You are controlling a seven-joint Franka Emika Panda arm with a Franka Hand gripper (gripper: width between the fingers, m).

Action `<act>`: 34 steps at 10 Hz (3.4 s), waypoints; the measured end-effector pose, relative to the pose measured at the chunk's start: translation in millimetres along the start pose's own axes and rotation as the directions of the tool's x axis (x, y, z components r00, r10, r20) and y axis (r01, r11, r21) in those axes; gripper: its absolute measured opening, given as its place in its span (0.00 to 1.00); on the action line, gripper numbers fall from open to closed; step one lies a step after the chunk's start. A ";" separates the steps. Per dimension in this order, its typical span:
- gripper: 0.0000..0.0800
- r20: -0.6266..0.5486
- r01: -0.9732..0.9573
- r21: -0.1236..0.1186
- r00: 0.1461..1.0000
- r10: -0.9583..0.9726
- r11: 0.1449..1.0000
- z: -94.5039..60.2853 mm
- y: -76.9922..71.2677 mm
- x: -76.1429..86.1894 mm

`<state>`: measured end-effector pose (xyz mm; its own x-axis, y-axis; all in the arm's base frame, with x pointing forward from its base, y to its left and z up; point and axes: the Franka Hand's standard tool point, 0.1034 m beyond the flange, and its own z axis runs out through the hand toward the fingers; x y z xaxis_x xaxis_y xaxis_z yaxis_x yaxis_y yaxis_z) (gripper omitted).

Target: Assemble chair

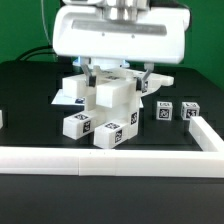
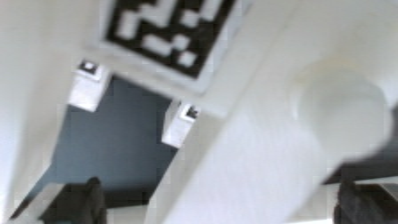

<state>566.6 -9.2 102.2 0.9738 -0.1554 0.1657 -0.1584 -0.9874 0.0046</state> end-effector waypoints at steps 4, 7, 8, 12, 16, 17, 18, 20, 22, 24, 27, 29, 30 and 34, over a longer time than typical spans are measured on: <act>0.81 0.047 0.016 0.025 0.999 -0.017 1.000 -22.3 5.7 3.4; 0.81 0.049 0.020 0.025 0.999 -0.021 0.999 -21.1 6.1 2.7; 0.81 0.048 0.142 0.033 0.989 -0.143 0.989 -22.5 12.4 1.1; 0.81 0.032 0.314 0.055 0.948 -0.316 0.948 -33.7 22.5 -10.1; 0.81 0.030 0.581 0.058 0.812 -0.583 0.812 -28.5 29.0 -13.0; 0.81 0.028 0.680 0.062 0.730 -0.683 0.730 -29.2 31.8 -15.8; 0.81 0.026 0.782 0.061 0.620 -0.784 0.621 -31.4 32.0 -20.5; 0.81 0.020 0.883 0.075 0.463 -0.886 0.463 -32.6 39.0 -27.3; 0.81 0.020 0.908 0.076 0.411 -0.911 0.412 -31.7 39.8 -27.8; 0.81 0.023 0.914 0.090 0.396 -0.918 0.396 -29.1 47.4 -40.7; 0.81 0.033 0.905 0.118 0.409 -0.912 0.409 -22.2 56.7 -82.3; 0.81 0.036 0.897 0.119 0.424 -0.905 0.425 -22.1 57.1 -82.7; 0.81 0.037 0.897 0.120 0.424 -0.905 0.425 -21.5 57.2 -83.3; 0.81 0.060 0.868 0.137 0.473 -0.879 0.477 -10.9 57.1 -104.7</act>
Offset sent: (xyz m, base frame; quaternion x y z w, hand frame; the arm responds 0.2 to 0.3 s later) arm 0.0000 0.0000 0.0000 0.0000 0.0000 0.0000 1.0000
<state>453.9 -49.0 95.9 0.6100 0.7922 0.0152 0.7922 -0.6102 0.0110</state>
